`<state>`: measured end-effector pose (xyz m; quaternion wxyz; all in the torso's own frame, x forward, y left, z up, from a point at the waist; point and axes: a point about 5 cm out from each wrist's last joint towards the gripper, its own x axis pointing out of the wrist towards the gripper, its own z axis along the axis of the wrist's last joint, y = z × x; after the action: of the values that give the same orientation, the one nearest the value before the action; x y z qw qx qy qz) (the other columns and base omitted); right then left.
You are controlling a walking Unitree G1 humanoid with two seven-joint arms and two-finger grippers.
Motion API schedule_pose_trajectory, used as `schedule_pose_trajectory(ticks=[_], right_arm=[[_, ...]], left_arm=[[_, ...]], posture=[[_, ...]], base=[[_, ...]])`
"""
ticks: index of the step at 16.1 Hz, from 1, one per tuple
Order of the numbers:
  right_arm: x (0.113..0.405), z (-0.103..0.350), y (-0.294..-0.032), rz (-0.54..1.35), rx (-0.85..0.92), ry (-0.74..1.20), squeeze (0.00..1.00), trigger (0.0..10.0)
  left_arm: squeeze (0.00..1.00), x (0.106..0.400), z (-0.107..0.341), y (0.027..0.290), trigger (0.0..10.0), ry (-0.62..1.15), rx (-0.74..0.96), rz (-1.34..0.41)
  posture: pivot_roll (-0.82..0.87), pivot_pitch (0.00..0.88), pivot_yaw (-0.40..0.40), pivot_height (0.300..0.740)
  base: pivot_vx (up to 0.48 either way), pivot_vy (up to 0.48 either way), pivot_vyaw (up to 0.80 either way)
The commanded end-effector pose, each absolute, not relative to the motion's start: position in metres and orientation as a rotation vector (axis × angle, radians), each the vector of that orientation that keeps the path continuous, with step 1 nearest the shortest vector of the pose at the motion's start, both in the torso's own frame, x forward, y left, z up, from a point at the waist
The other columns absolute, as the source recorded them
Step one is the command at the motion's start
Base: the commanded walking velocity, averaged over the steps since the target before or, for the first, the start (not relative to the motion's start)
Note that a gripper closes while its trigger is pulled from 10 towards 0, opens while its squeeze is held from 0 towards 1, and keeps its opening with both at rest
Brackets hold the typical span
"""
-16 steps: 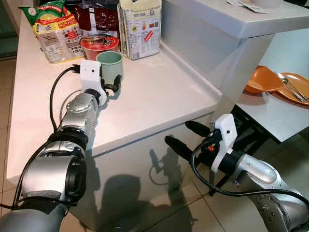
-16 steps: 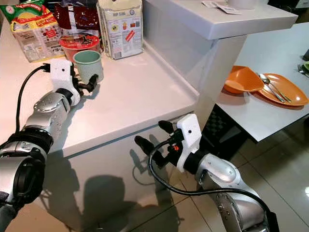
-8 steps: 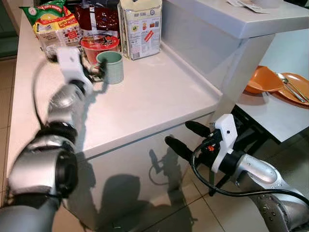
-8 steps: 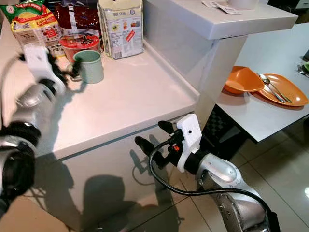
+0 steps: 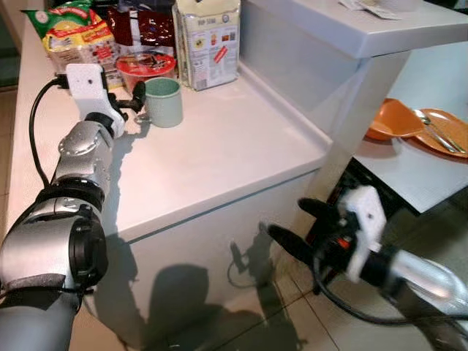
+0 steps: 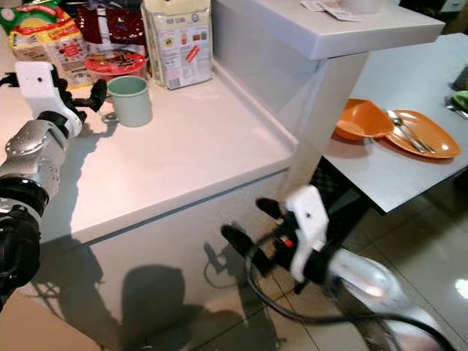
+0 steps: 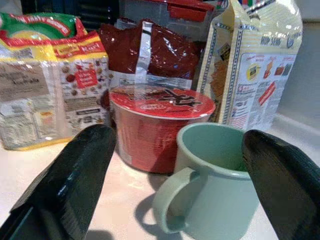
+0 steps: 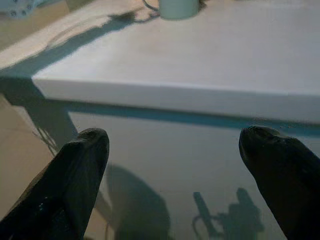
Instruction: Setting the table
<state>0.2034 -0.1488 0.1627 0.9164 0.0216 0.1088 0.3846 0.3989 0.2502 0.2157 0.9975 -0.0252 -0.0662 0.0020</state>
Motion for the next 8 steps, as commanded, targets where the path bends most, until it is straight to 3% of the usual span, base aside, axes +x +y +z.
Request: schedule_pose_trajectory(ticks=[1, 5, 8], right_arm=[[0.199, 0.168, -0.152, 0.8, 0.044, 0.225, 0.0, 10.0], [0.188, 0.17, -0.159, 0.793, 0.037, 0.27, 0.0, 10.0], [0.186, 0.172, -0.159, 0.797, 0.036, 0.283, 0.0, 10.0]], left_arm=[[0.0, 0.401, 0.226, 0.25, 10.0, -0.164, -0.097, -0.001], [0.0, 0.401, 0.219, 0.253, 10.0, -0.135, -0.212, 0.014], [0.0, 0.4, 0.21, 0.251, 10.0, -0.097, -0.187, 0.018]], posture=[[-0.25, 0.006, -0.052, 0.74], [-0.28, 0.03, -0.062, 0.74], [-0.29, 0.032, -0.064, 0.74]], base=[[0.0, 0.0, 0.0], [0.0, 0.0, 0.0], [0.0, 0.0, 0.0]])
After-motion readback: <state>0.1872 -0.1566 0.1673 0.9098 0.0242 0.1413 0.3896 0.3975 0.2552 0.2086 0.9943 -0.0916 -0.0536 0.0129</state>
